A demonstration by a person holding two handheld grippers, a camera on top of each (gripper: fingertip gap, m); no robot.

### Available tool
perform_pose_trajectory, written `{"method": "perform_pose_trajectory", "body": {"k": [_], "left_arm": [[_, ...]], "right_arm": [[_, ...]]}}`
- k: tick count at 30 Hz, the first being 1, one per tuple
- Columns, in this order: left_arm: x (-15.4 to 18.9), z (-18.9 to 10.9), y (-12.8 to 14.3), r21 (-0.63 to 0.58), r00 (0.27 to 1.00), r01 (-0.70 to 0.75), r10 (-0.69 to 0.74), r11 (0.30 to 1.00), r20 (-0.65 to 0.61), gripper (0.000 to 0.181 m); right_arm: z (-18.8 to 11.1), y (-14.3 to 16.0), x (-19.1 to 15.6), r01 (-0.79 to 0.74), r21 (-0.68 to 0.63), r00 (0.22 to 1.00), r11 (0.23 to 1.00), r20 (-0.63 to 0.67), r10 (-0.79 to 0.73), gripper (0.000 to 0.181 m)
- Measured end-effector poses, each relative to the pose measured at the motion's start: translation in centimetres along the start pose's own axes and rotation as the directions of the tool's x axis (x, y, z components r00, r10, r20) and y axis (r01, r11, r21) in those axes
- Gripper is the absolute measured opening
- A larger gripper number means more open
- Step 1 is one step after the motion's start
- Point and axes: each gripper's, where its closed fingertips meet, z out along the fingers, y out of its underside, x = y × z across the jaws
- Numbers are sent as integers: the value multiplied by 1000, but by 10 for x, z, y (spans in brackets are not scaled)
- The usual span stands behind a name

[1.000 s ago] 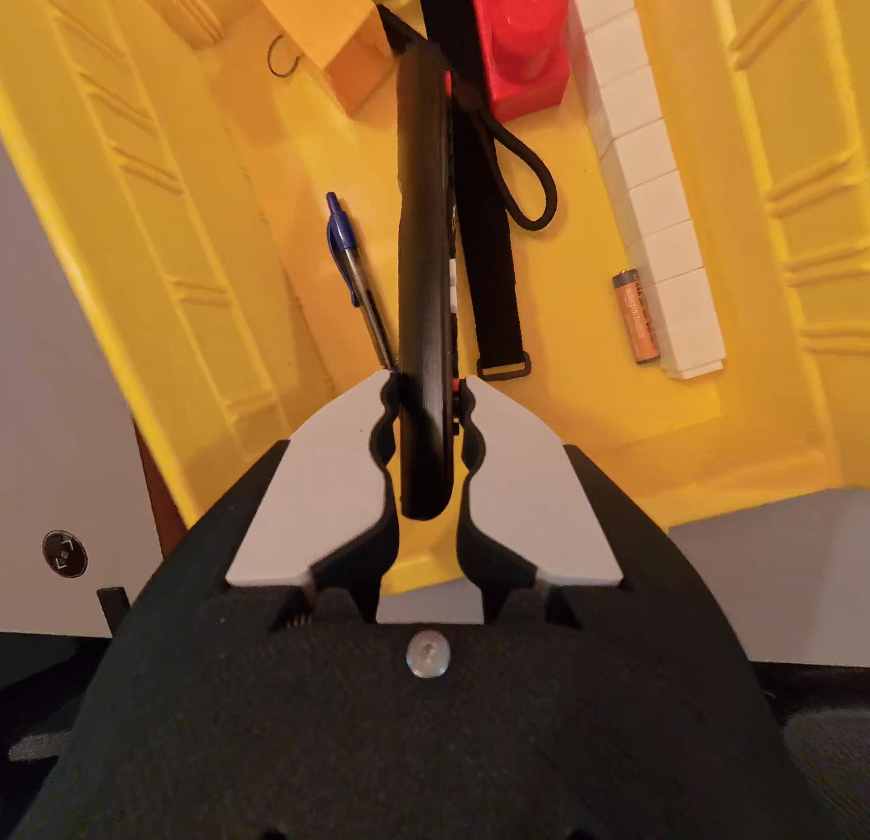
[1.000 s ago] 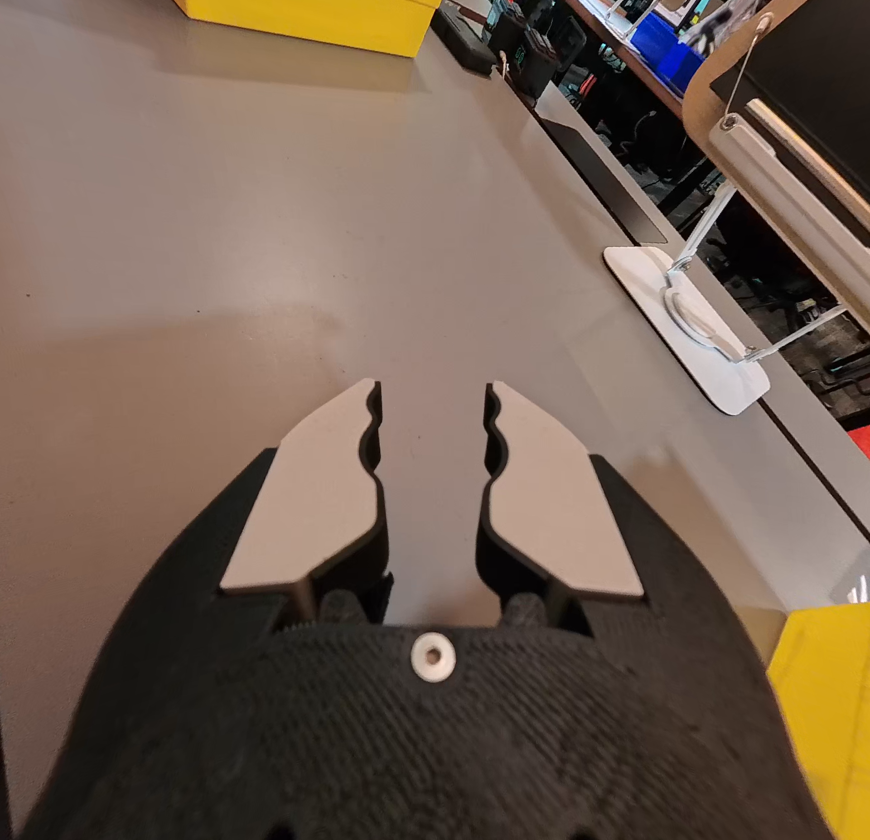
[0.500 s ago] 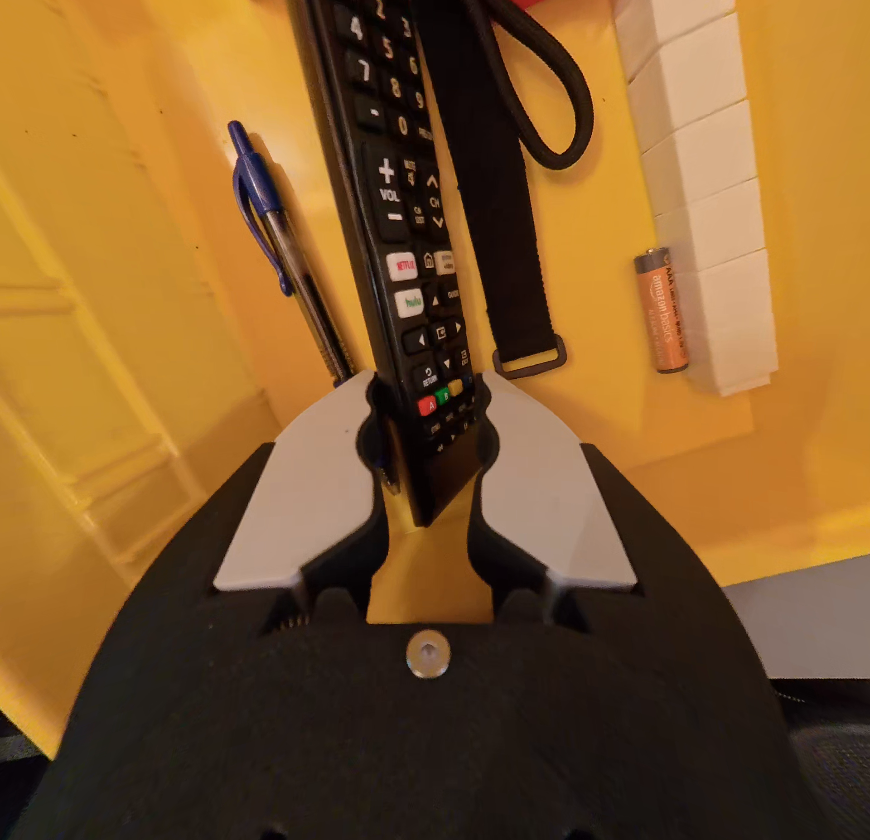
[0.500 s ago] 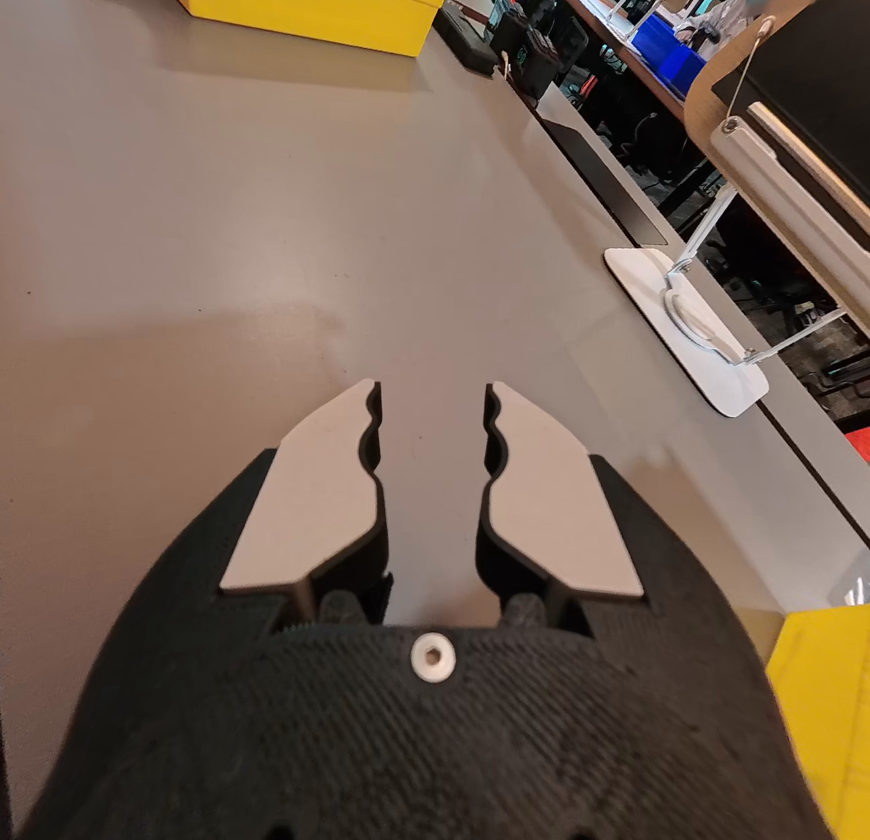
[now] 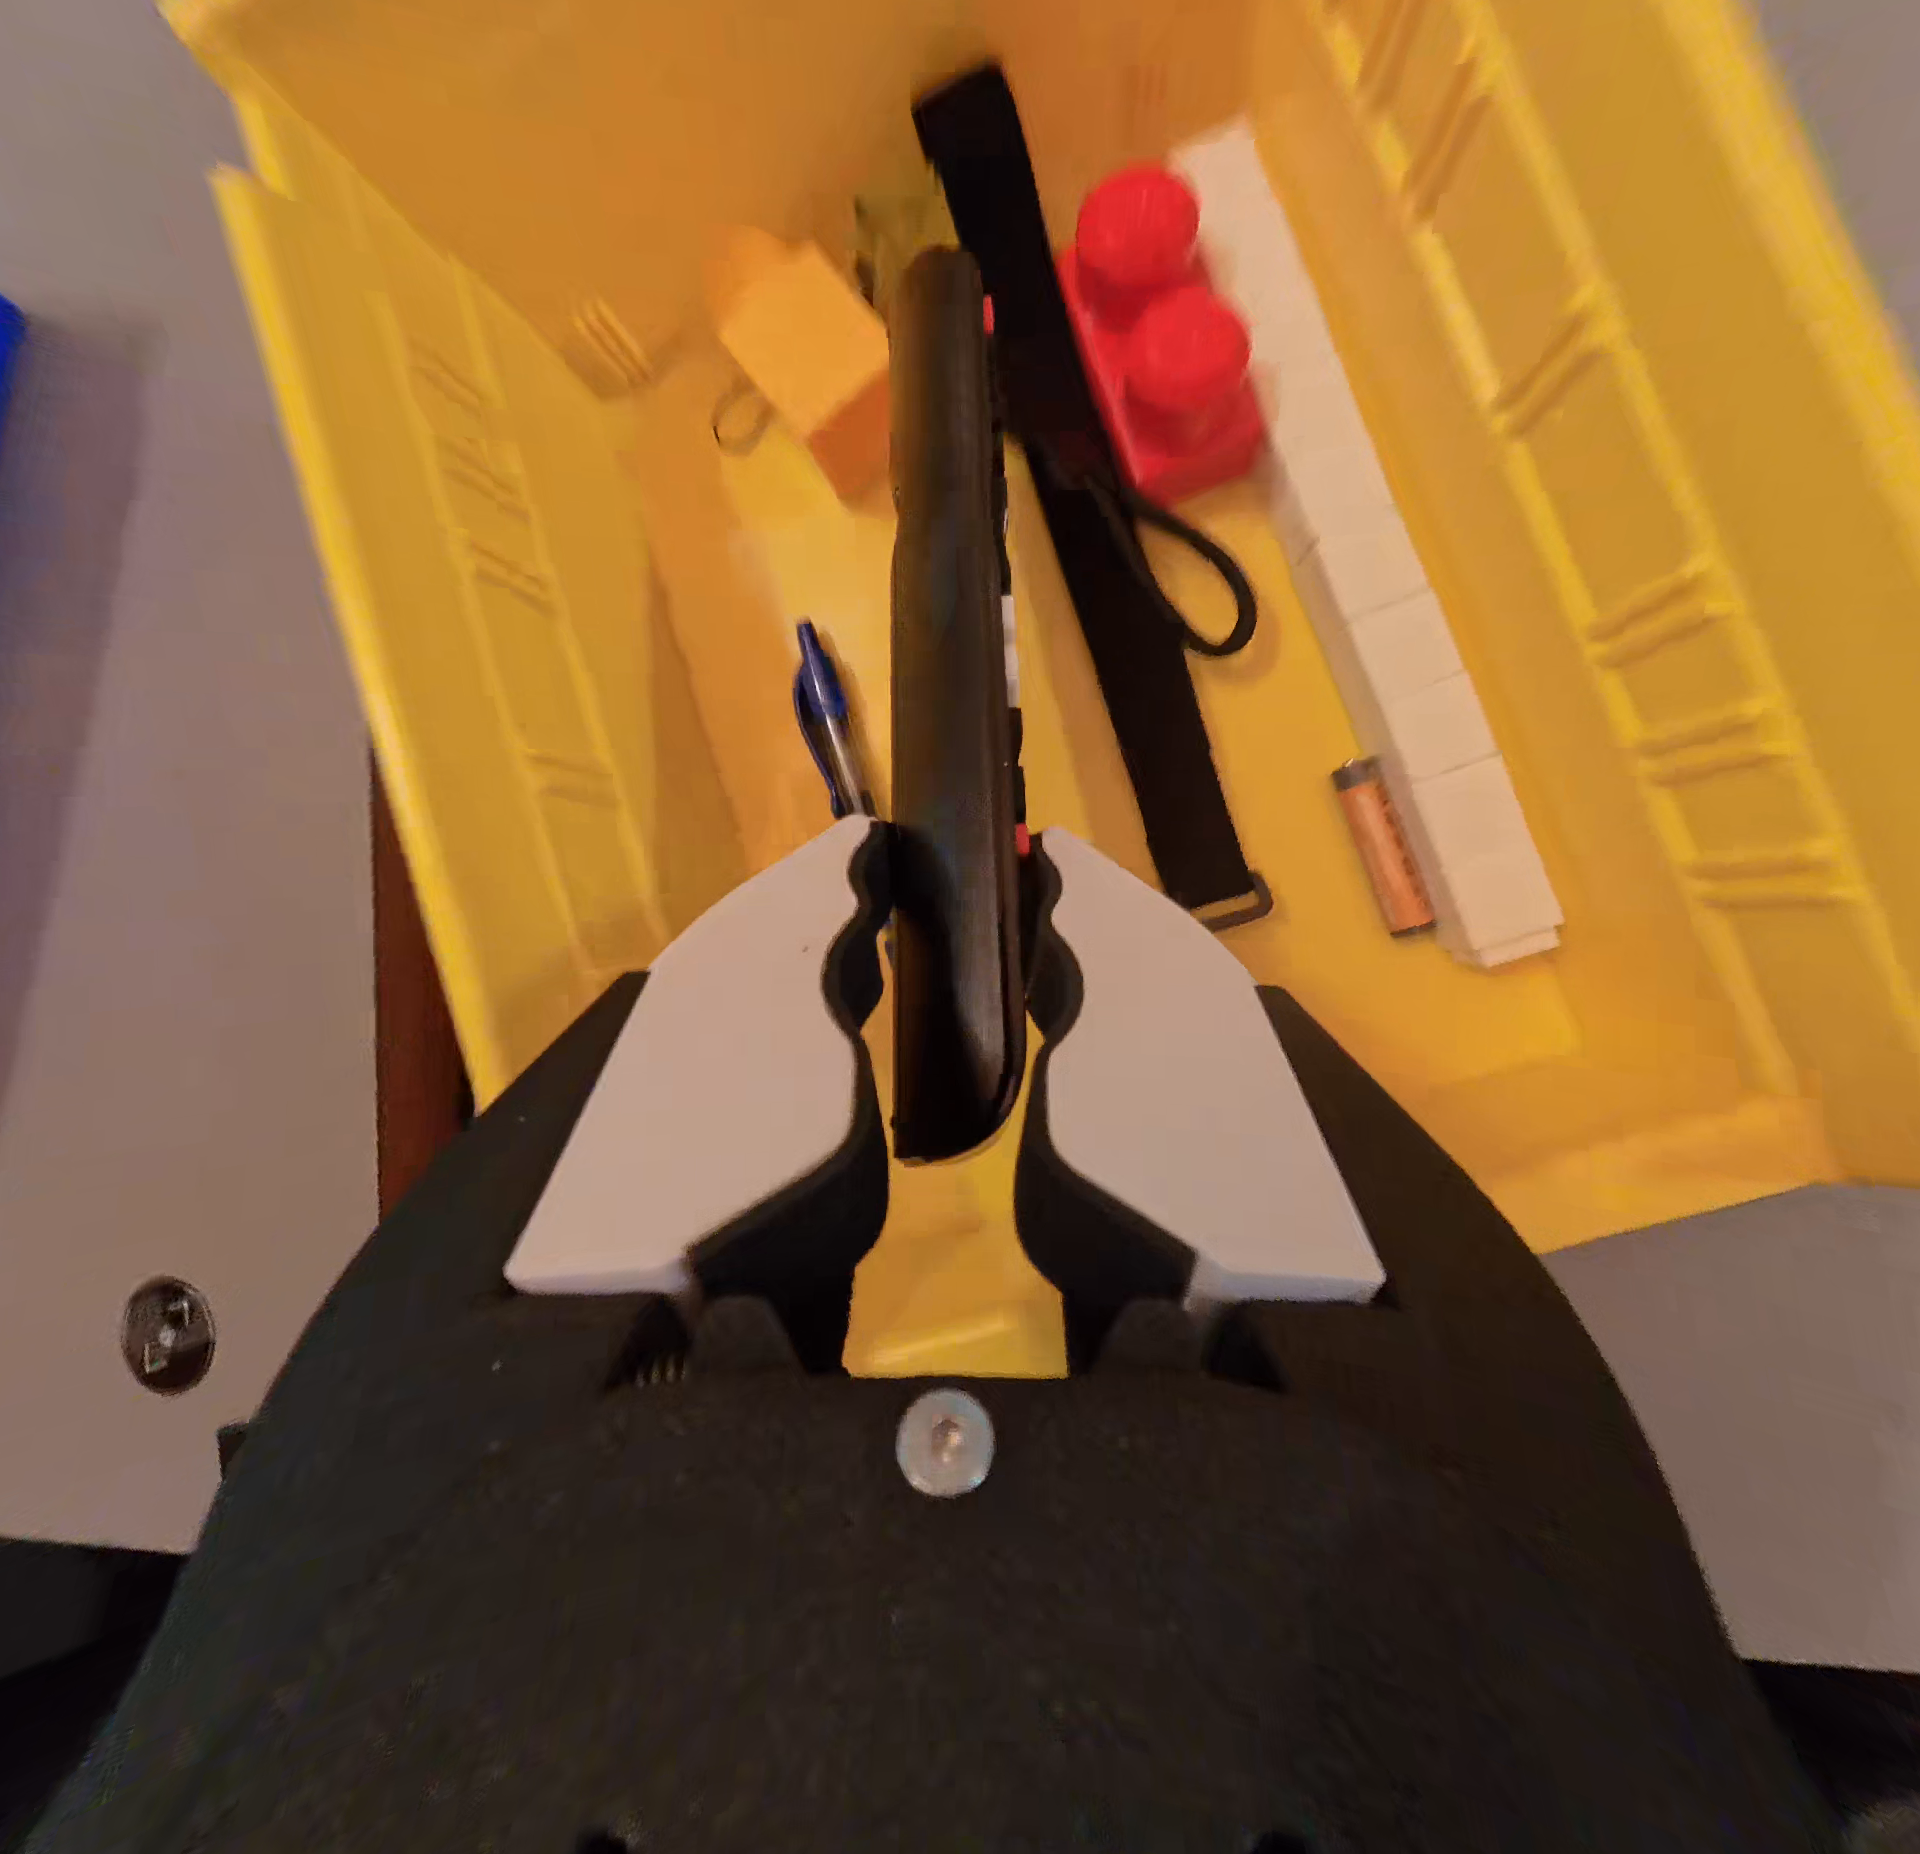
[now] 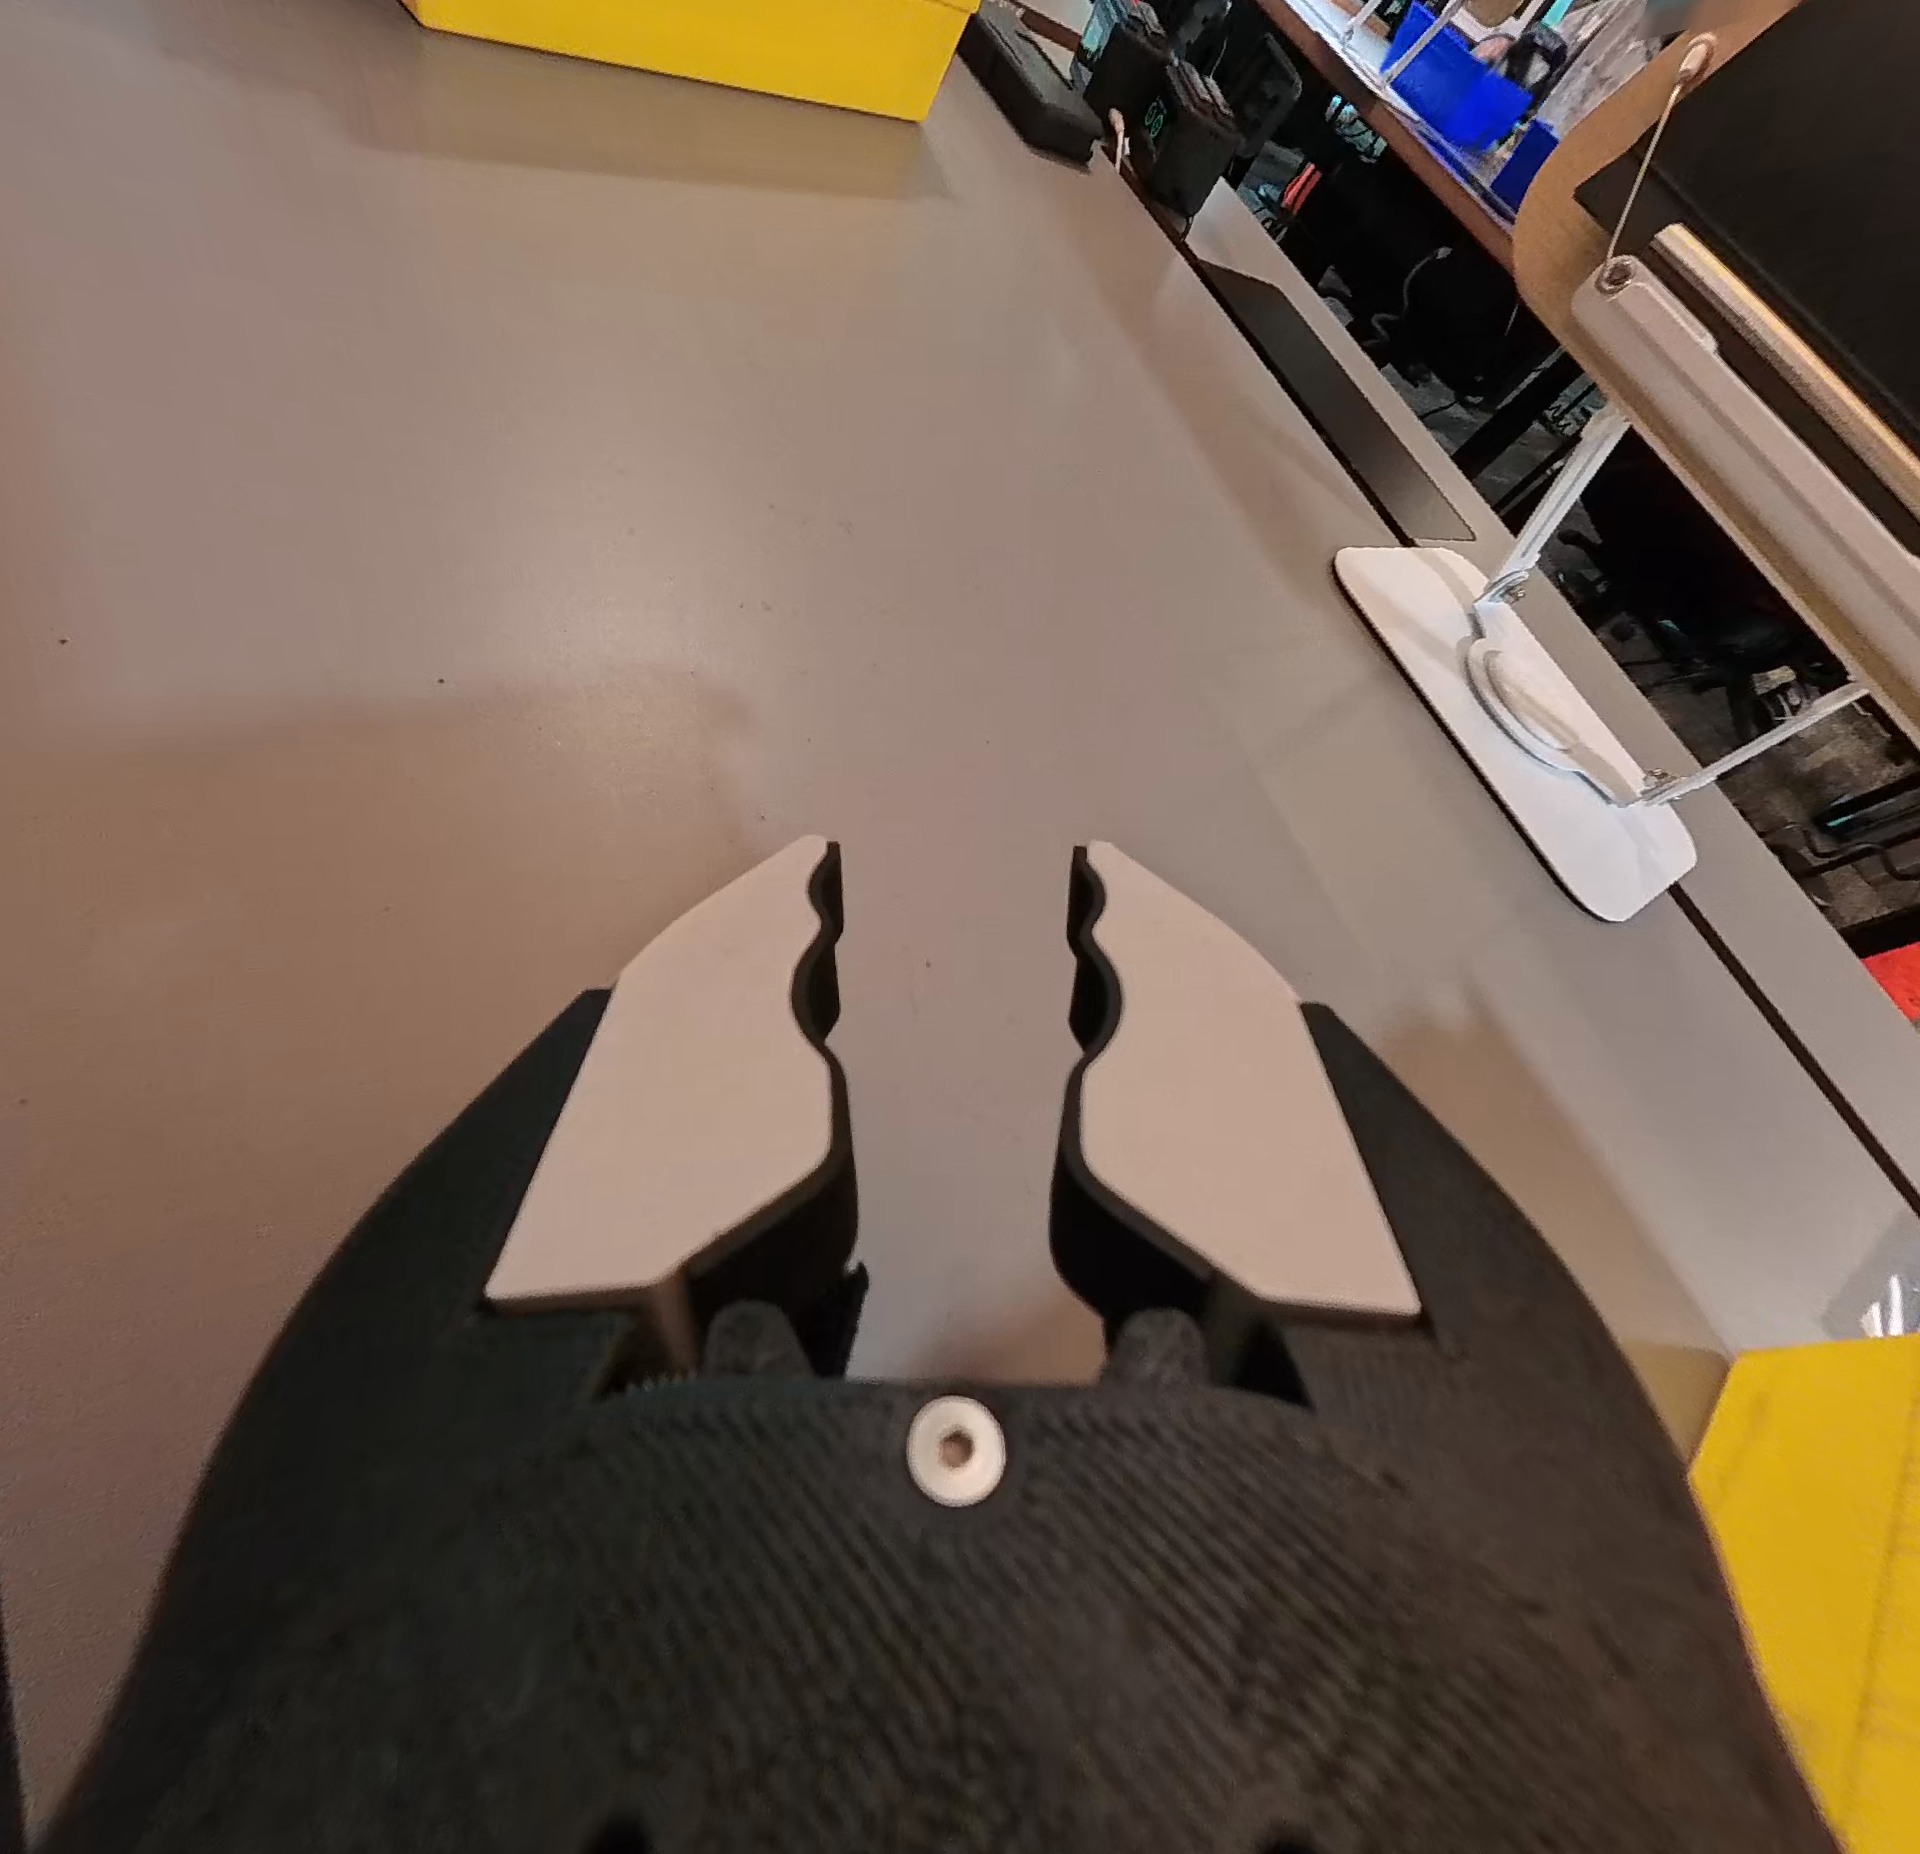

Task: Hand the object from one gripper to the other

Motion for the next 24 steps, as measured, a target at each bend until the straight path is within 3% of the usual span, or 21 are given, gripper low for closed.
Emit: {"method": "perform_pose_trajectory", "body": {"k": [1,7,11,17,21,24], "left_arm": [[0,-8,-8,52,1000,11,-10,999,-15,25],[18,-60,-47,298,977,121,-60,947,-206,25],[52,-94,-72,407,913,196,-13,892,-409,25],[161,-148,-103,474,655,283,192,834,-730,25],[251,-175,-113,526,473,328,345,785,-810,24],[316,-182,-102,504,339,349,394,790,-854,24]], "right_arm": [[0,0,0,0,0,1000,1000,0,0,42],[1,0,0,0,0,1000,1000,0,0,42],[0,-2,1,-10,10,1000,1000,0,10,42],[-10,-21,13,-132,134,991,982,-16,136,42],[-25,-38,27,-215,254,971,943,-46,233,44],[-39,-59,32,-331,392,936,858,21,352,45]]}}
